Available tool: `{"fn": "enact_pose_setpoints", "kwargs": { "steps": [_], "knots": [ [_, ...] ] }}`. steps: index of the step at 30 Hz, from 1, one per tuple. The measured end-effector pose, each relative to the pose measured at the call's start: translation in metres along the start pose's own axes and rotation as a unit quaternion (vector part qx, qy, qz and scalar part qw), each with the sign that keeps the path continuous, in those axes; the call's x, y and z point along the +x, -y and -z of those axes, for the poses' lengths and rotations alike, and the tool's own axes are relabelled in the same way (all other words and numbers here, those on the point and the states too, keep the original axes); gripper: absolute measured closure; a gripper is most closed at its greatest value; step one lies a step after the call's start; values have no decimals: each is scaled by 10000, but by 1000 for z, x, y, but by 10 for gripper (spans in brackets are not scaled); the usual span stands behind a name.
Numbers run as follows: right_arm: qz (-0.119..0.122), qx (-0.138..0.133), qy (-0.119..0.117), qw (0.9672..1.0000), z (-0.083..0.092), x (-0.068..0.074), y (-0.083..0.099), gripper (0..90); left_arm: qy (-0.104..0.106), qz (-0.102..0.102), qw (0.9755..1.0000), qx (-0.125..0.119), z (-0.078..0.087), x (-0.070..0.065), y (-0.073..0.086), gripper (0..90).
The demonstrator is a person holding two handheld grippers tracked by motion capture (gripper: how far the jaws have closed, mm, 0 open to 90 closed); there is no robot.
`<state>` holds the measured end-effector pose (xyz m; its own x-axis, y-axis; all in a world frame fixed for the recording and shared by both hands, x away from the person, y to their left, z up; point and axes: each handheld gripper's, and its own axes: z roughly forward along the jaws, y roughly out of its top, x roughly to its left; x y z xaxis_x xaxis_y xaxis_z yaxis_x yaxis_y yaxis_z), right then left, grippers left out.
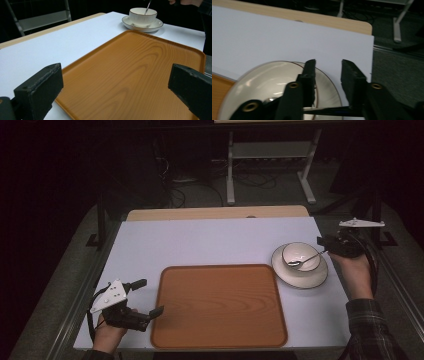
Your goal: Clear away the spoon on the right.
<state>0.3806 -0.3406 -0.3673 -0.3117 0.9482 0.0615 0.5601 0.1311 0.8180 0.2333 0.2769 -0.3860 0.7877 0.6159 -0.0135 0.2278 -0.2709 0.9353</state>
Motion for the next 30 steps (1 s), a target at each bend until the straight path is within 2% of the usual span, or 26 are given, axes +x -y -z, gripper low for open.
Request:
{"fn": "enact_pose_setpoints", "kwargs": {
  "steps": [1, 3, 5, 6, 9, 11, 17, 19, 23, 30],
  "knots": [
    [19, -72, -13, 10000, 3, 3, 0, 489, 2, -1, 10000, -2, 0, 0, 0, 0],
    [133, -71, 99, 9998, 7, 11, -1, 456, 4, -7, 10000, -2, 1, 0, 0, 0],
    [234, -203, 308, 9990, 13, 19, 1, 443, 6, -3, 10000, -18, 1, -1, 0, 0],
    [238, -245, 338, 9988, 15, 22, 2, 430, 0, -1, 10000, -24, 1, 0, 0, 0],
    [254, -281, 295, 9988, 19, 28, 6, 415, 2, -8, 10000, -28, 2, 0, 0, 0],
    [161, -260, 244, 9992, 21, 29, 10, 406, 4, -17, 10000, -26, 2, 0, 0, 0],
    [-137, -221, 385, 9989, 28, 27, 25, 394, 2, -20, 10000, -36, 3, 0, 0, 0],
    [-289, -229, 330, 9988, 31, 24, 30, 394, 8, -22, 10000, -45, 3, 0, 0, 0],
    [-459, -193, 408, 9979, 34, 18, 37, 393, 7, -17, 10000, -44, 3, 0, 0, 0],
    [-547, -60, 411, 9976, 22, 12, 44, 384, 16, -17, 10000, -27, 2, 0, 0, 0]
  ]
}}
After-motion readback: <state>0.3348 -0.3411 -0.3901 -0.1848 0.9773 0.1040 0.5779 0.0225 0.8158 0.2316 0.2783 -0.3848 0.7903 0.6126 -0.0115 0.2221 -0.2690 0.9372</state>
